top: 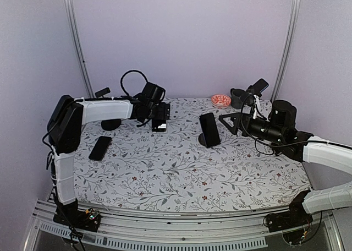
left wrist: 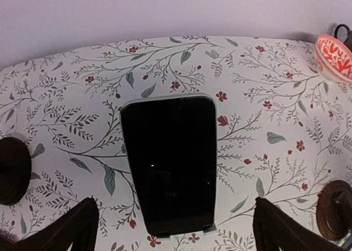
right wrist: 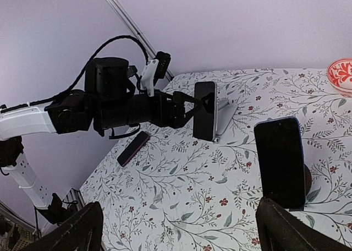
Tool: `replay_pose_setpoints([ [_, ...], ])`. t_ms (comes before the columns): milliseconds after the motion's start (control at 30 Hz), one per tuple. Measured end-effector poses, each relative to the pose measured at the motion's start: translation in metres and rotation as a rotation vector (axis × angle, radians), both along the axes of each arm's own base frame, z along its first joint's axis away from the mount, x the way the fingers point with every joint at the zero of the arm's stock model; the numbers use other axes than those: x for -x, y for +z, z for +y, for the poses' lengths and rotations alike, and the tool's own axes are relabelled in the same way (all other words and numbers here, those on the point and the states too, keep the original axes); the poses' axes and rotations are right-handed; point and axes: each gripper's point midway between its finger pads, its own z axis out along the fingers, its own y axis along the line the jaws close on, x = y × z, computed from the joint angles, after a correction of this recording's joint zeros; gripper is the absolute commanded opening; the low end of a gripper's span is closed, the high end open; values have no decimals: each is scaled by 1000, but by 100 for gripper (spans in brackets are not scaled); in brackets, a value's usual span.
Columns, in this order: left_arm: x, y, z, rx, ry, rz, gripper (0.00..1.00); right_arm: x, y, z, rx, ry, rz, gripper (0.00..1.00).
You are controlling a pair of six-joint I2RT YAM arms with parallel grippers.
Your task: Remove the phone from the phone stand
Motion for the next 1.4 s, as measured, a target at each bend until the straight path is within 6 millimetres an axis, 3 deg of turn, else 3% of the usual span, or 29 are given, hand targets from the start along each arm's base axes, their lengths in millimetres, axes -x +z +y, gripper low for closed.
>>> replay_pose_setpoints([
  [100,-7,-17,-3,3,23,31,99,0,-2,-1,4,-3,4,99],
  [600,-30,-54,4,49,108,102,99,0,-5,-2,12,-11,14,99],
  [900,-30,-83,0,37,98,151,98,-1,-6,-2,15,-13,17,99],
  [1100,-31,-92,2,29,105,165,81,-1,-6,-2,15,-14,17,99],
  [1400,-31,-95,4,37,116,168,65,-1,-7,-3,17,-17,19,99],
])
